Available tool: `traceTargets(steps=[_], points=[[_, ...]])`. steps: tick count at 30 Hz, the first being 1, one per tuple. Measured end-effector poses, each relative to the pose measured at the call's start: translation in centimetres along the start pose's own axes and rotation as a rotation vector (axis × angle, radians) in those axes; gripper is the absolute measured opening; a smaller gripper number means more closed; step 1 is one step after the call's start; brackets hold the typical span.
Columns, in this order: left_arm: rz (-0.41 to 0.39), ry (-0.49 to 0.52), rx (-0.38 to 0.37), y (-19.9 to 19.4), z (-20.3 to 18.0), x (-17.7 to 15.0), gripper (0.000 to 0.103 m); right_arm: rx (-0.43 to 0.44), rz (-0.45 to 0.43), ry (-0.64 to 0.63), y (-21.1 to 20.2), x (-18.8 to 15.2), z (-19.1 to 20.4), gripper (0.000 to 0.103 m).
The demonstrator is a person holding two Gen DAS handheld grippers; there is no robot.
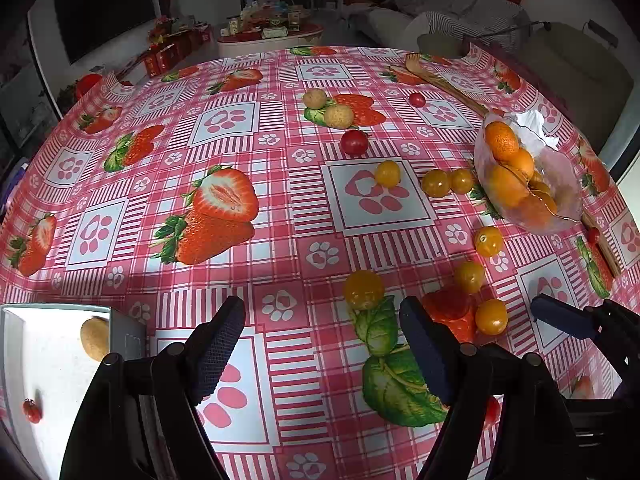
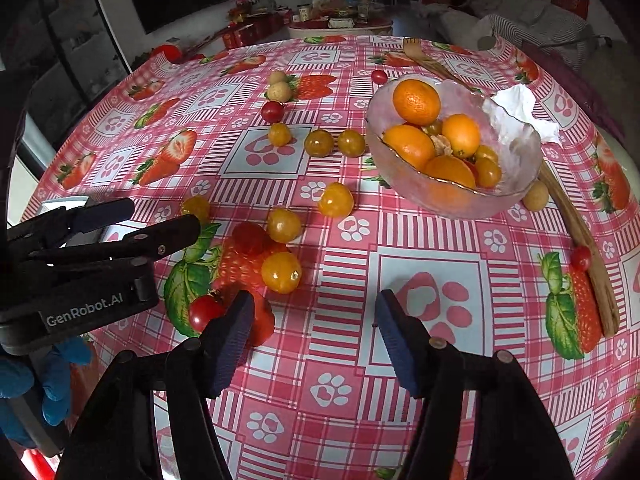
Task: Organize fruits
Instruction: 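Move both grippers back over the tablecloth and grasp yellow tomatoes, then carry both yellow tomatoes into the white tray and open both grippers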
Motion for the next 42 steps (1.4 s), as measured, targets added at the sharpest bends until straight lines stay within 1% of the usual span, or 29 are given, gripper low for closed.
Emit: traceTargets(steps=[4, 6, 7, 8, 9, 10, 11, 12, 14, 18, 27, 34, 42], points=[[0.009, 0.011, 0.012, 1.1, -0.2, 0.1, 0.079, -0.022, -0.027, -0.038, 0.4, 0.5, 0.7, 0.067], [-0.010, 0.025, 0.006, 1.1, -0.5, 0.3, 0.071, -0.039, -0.040, -0.060, 0.5, 0.6, 1.1, 0.063], [-0.011, 0.034, 0.003, 1.1, -0.8, 0.4, 0.064, -0.051, -0.047, -0.072, 0.5, 0.7, 1.2, 0.055], [-0.013, 0.043, -0.004, 1.1, -1.1, 0.5, 0.052, -0.063, -0.055, -0.084, 0.5, 0.7, 1.3, 0.040], [-0.014, 0.054, -0.011, 1.1, -1.4, 0.6, 0.046, -0.063, -0.061, -0.091, 0.5, 0.8, 1.5, 0.035], [-0.012, 0.067, -0.021, 1.2, -1.8, 0.7, 0.033, -0.055, -0.062, -0.093, 0.4, 0.9, 1.6, 0.022], [-0.010, 0.078, -0.024, 1.2, -2.1, 0.7, 0.026, -0.050, -0.059, -0.089, 0.4, 0.9, 1.7, 0.022], [-0.010, 0.089, -0.024, 1.2, -2.4, 0.7, 0.023, -0.043, -0.054, -0.080, 0.4, 0.9, 1.6, 0.022], [-0.012, 0.095, -0.026, 1.1, -2.7, 0.5, 0.022, -0.016, -0.042, -0.047, 0.3, 0.8, 1.3, 0.022], [-0.010, 0.068, -0.061, 0.2, -2.9, -0.6, 0.022, 0.023, -0.017, 0.012, -0.6, -0.3, 0.1, 0.022], [-0.043, 0.039, -0.103, -4.7, -4.1, -4.5, 0.022, 0.064, 0.007, 0.084, -3.6, -3.5, -1.8, 0.022], [-0.050, 0.030, -0.115, -7.9, -4.8, -8.4, 0.022, 0.069, 0.005, 0.083, -5.9, -6.0, -1.3, 0.022], [-0.081, 0.012, -0.110, -10.9, -4.1, -11.5, 0.022, 0.061, -0.015, 0.055, -8.2, -7.9, 0.3, 0.022]])
Point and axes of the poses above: each gripper's, at about its wrist camera, not at the fingertips, and y roughly the way its jaws point, z to its left, x to its top, the point moved 8 cm from there along y, roughly the way its jaws point, and after that the axes turned 10 degrees about -x, right-handed, at the moved point
